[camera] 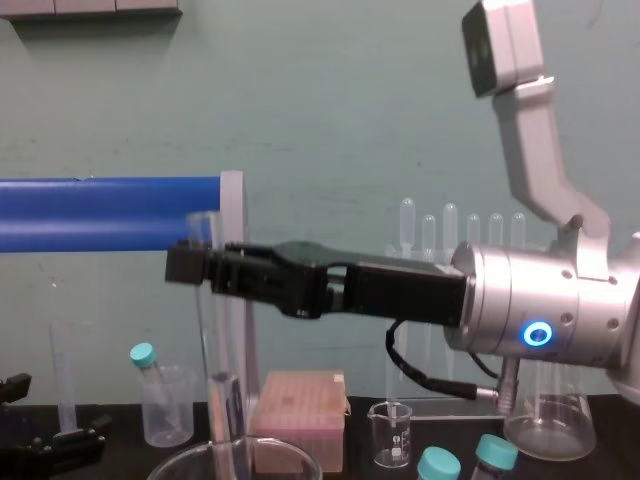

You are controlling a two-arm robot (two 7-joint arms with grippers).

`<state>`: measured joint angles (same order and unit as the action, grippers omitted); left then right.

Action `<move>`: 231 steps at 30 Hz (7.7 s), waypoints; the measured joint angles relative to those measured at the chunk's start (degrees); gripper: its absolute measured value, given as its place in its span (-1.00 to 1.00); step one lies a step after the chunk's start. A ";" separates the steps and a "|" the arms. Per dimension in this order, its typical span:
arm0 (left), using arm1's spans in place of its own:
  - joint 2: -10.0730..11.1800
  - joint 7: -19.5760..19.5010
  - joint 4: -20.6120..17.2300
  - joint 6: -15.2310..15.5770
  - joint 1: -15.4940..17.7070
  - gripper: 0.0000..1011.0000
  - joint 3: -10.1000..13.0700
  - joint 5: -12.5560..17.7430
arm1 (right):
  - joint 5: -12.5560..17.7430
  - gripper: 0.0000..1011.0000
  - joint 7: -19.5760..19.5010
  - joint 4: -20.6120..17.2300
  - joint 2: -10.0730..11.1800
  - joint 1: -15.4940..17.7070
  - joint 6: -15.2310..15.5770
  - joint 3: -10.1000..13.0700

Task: Hold the test tube with one hand and immerse one end into the beaker, then return it to the test tube rack.

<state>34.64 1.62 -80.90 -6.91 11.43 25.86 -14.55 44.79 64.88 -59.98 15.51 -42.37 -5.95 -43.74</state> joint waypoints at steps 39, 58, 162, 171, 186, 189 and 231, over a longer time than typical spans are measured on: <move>0.00 0.00 0.00 0.00 0.00 0.98 0.00 0.00 | -4.07 -0.55 -0.57 2.43 -0.02 0.09 1.55 -1.69; 0.00 0.00 0.00 0.00 0.00 0.98 0.00 0.00 | -4.04 -0.55 -0.58 2.46 -0.02 0.06 1.48 -1.69; 0.00 0.00 0.00 0.00 0.00 0.98 0.00 0.00 | -4.05 -0.55 -0.58 2.46 -0.02 0.06 1.45 -1.69; 0.00 0.00 0.00 0.00 0.00 0.98 0.00 0.00 | -4.05 -0.55 -0.58 2.45 -0.02 0.06 1.45 -1.69; 0.00 0.00 0.00 0.00 0.00 0.98 0.00 0.00 | -4.05 -0.55 -0.58 2.46 -0.02 0.06 1.45 -1.69; 0.00 0.00 0.00 0.00 0.00 0.98 0.00 0.00 | -4.05 -0.55 -0.58 2.46 -0.02 0.06 1.45 -1.69; 0.00 0.00 0.00 0.00 0.00 0.98 0.00 0.00 | -3.18 -0.55 0.58 2.09 -0.15 0.11 1.13 -1.33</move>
<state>34.65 1.62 -80.90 -6.91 11.43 25.86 -14.55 41.61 65.46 -57.90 15.36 -42.26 -4.82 -45.07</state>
